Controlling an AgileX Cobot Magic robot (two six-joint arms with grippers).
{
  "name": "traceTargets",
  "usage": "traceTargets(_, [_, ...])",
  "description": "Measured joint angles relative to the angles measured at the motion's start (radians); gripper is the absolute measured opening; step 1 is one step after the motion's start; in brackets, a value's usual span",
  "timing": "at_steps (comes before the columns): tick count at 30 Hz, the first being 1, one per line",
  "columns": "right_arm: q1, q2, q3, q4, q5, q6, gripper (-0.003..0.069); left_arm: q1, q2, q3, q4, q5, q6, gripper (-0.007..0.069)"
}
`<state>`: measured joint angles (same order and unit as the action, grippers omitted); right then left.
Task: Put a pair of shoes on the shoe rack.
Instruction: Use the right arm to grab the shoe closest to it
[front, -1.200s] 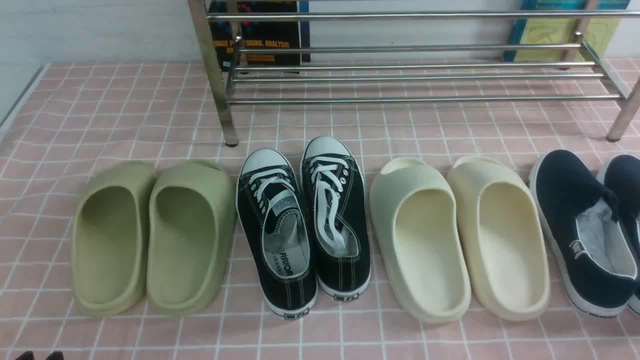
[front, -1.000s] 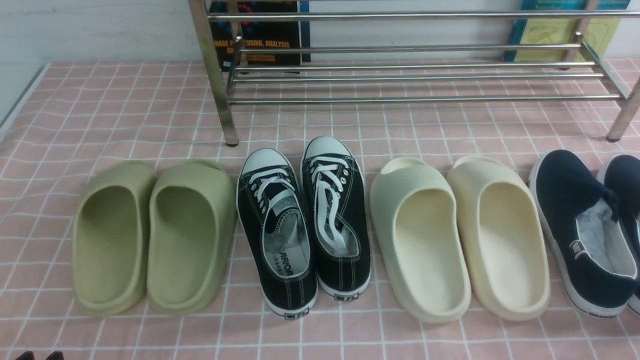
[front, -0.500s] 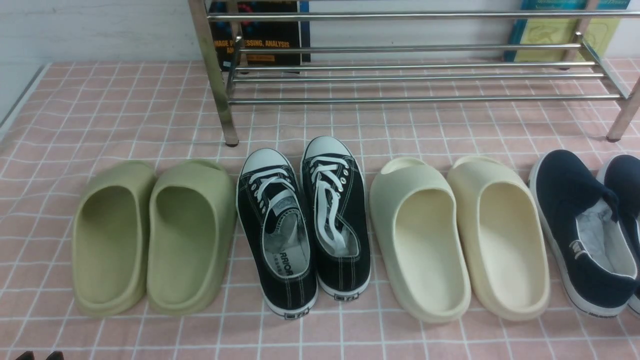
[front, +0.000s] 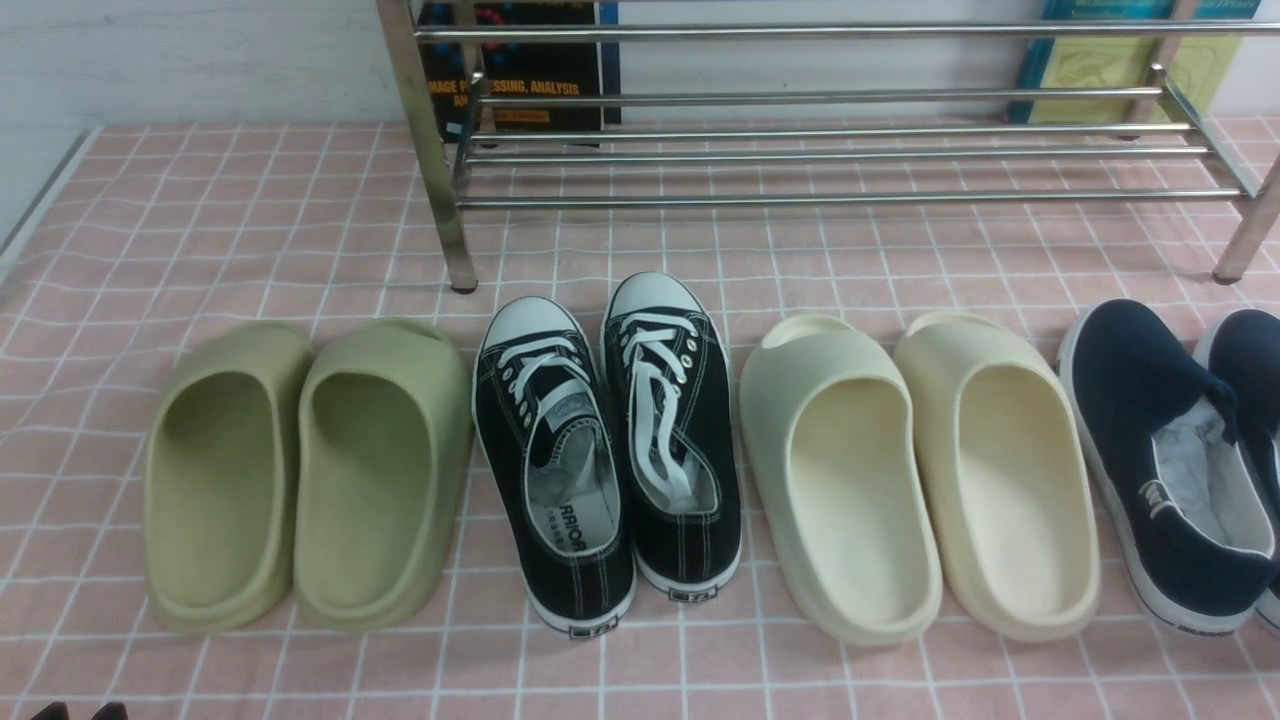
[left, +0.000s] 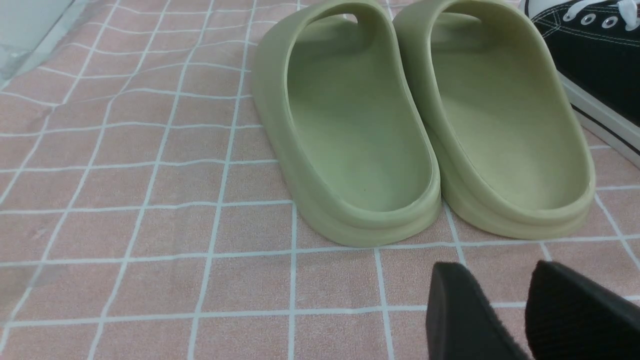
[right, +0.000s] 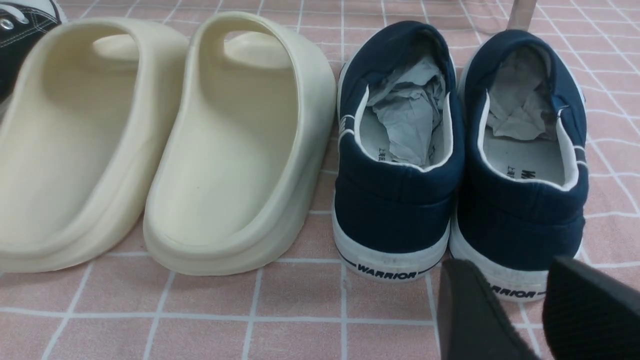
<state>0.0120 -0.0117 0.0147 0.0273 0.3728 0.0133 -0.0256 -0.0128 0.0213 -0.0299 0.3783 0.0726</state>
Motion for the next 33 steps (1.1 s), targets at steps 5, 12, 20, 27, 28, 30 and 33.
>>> traceTargets(5, [0.0,0.0,0.01,0.006,-0.075,0.0,0.0239,0.0,0.0,0.0,0.0,0.0,0.0,0.024])
traceTargets(12, [0.0,0.0,0.009,0.015,-0.536,0.0,0.0239,0.0,0.0,0.0,0.0,0.0,0.0,0.024])
traceTargets(20, [0.0,0.0,0.009,0.016,-1.101,0.002,0.0239,0.0,0.0,0.0,0.0,0.0,0.0,0.024])
traceTargets(27, [0.0,0.0,0.009,0.002,-1.195,0.023,0.0239,0.0,0.0,0.0,0.0,0.0,0.0,0.024])
traceTargets(28, [0.0,0.0,0.009,-0.008,-1.191,0.024,0.0239,0.0,0.0,0.0,0.0,0.0,0.0,0.024])
traceTargets(30, [0.0,0.0,-0.001,-0.027,-1.167,0.022,0.0239,0.0,0.0,0.0,0.0,0.0,0.0,0.024])
traceTargets(33, [0.0,0.009,-0.074,-0.039,-1.102,0.015,0.0239,0.0,0.0,0.0,0.0,0.0,0.0,0.024])
